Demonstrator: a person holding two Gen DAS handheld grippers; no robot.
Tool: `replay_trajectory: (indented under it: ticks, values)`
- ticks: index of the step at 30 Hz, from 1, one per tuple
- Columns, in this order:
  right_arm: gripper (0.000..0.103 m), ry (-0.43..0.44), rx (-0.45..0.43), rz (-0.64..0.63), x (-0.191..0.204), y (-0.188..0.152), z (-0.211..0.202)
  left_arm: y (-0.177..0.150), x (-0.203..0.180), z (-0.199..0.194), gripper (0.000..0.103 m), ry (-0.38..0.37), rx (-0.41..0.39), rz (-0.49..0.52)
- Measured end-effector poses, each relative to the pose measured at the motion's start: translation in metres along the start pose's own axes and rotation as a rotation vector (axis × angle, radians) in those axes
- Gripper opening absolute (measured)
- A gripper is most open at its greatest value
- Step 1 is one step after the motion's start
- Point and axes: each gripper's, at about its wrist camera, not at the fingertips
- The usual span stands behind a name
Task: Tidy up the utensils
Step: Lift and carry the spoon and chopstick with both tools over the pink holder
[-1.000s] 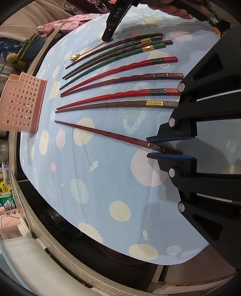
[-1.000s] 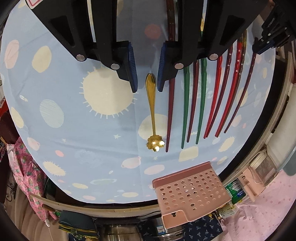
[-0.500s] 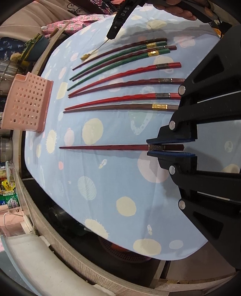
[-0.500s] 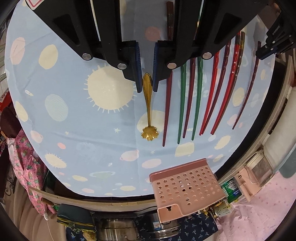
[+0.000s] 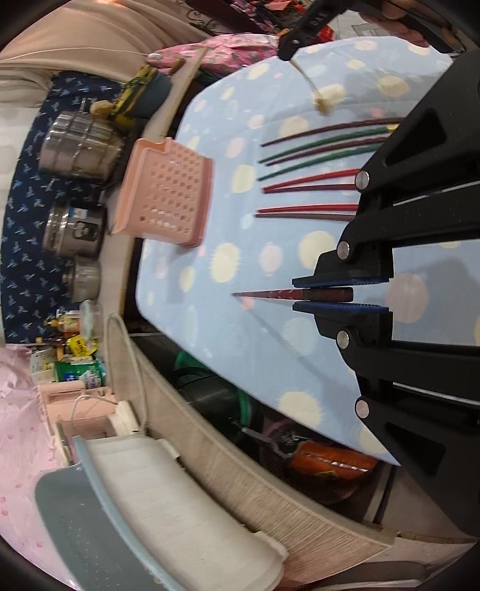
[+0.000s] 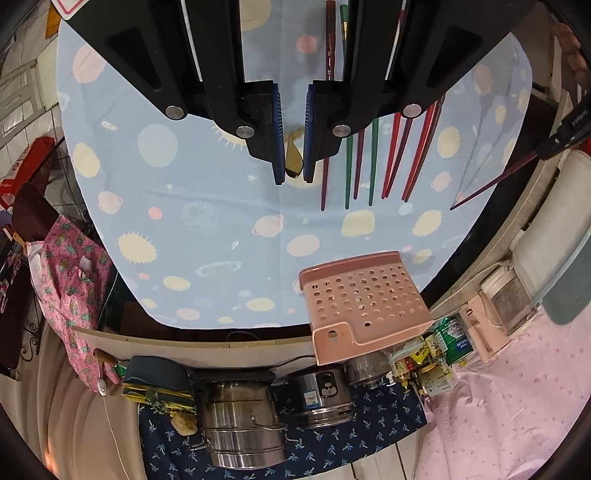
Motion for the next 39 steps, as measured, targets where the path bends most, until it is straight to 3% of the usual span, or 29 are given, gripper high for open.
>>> replay_trajectory:
  ticks: [13,21,29,33,39]
  values:
    - [0.002,0.051,-0.067,-0.004,0.013,0.056,-0.006,0.114,0.021,-0.024,0.007,0.024,-0.180,-0.040]
    - [0.002,0.108,-0.154,-0.004,0.038,0.130,0.000,0.206,0.015,-0.036,0.007,0.010,-0.312,-0.069]
    - [0.002,0.122,-0.208,-0.008,0.066,0.203,0.036,0.280,-0.005,-0.034,0.007,-0.043,-0.432,-0.107]
    - [0.002,0.109,-0.190,-0.020,0.073,0.220,0.062,0.299,-0.015,-0.011,0.007,-0.047,-0.433,-0.107]
    - [0.002,0.111,-0.125,-0.014,0.071,0.226,0.107,0.296,-0.025,0.040,0.007,-0.046,-0.354,-0.093]
Point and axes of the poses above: each gripper's, at about its wrist camera, not at the fingertips, and z roughly the way its jaws point, x to its left, y to its top, and after that the axes turned 10 degrees about z, right-handed
